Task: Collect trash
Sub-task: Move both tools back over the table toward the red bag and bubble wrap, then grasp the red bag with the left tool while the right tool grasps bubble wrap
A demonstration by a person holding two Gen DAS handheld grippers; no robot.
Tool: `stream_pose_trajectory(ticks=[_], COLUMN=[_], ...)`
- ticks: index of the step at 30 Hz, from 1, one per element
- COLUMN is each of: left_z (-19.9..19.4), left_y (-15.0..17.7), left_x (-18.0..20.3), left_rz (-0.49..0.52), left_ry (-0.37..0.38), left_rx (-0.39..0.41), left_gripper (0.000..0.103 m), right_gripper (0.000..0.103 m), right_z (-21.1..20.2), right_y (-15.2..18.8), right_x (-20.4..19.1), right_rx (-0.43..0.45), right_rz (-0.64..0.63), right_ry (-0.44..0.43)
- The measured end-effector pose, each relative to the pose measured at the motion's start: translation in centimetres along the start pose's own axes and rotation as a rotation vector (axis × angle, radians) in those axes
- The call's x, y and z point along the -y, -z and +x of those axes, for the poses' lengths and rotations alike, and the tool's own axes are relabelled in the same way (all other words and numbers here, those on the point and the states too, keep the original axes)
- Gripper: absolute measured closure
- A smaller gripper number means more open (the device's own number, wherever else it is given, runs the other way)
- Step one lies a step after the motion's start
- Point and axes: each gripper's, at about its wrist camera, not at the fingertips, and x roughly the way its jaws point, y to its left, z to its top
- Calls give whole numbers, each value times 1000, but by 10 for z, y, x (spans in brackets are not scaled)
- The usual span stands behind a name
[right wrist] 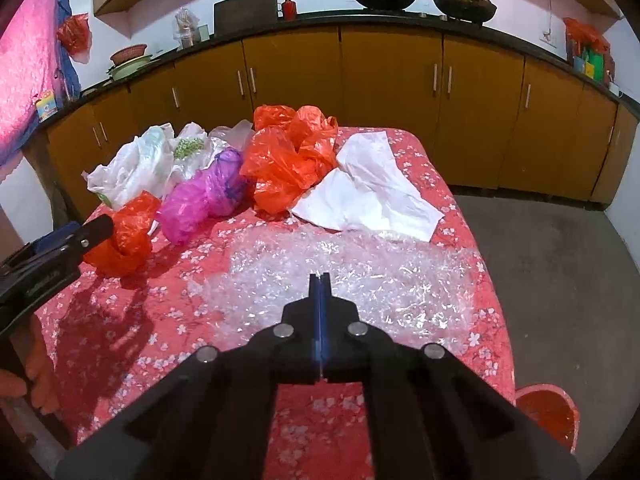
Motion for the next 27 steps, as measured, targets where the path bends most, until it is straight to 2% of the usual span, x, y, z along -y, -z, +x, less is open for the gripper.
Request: stream_pose_trajectory(ticks=[3,5,6,7,8,9,13,15,18,20,22,27], left_z=[8,10,11,12,12,12,12,12,12,13,13,11], left_y=[1,2,2,2,2,2,2,2,3,3,3,3], left_x=[1,2,3,3,3,3,3,3,3,3,3,10], left_rz=[1,4,4,3,1,0,1,3,4,4,9,42], left_ry=[4,4,4,3,2,3,4,4,6,12,21,17], left_rx=[-28,-37,-42,-43,-43,-43,-44,-45,-47,-49,-52,-38], left_gripper=[36,36,36,36,36,36,36,36,36,40,51,66], right_gripper=[100,94,77,68,51,48,51,77,87,89,90,90], right_z=[0,0,0,1,1,2,16,22,21,18,14,5], right_y=[1,1,0,-1,-2,-3,-3,-1,-1,-2,-1,-1], right_x=[2,1,1,0,-1,-2,-8,-9,-4,1,4,6], right_rx=[-3,-7,-6,-10,-9,-11,-72,-93,-94,-81,-63,-34], right_rz=[5,3,5,3,0,-3,-38,-48,-17,9,23,37], right_ry=[-9,-22,-22,-29,-27,-24,8,34,20,16,11,-4])
